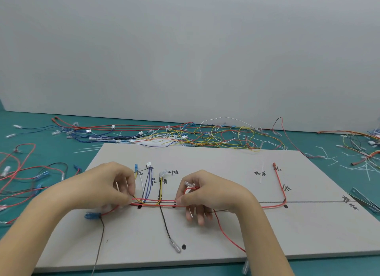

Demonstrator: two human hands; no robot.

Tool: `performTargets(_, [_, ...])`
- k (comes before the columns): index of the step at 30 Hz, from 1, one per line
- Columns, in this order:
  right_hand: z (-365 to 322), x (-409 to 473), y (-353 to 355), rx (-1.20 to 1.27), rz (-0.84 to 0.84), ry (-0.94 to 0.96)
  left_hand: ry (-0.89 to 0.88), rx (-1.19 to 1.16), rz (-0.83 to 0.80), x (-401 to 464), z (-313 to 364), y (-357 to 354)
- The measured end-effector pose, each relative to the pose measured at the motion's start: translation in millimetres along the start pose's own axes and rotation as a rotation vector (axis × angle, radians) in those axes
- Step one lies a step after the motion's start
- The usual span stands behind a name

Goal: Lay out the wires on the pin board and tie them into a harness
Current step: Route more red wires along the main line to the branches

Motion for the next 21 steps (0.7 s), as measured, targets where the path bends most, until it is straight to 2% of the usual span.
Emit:
performTargets(9, [-0.2, 0.9, -1.4, 0.018, -0.003, -0.008, -0.019, 0.069, 0.002, 3.3, -0.1, -1.9])
performTargets(21, [2.2, 3.0, -2.8, 0.008, -0.011, -0.022, -0.017, 0.022, 0.011, 2.6, 1.8, -6.0])
Point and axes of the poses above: each hand's wrist, its own x-axis towards the middle knuckle, its own y-axis out of the back of the hand, z = x × y, the point moved 7 cm from there along x, towards the middle knuckle, and after that the axes turned 2 degrees about -x, right-handed, at the moved point
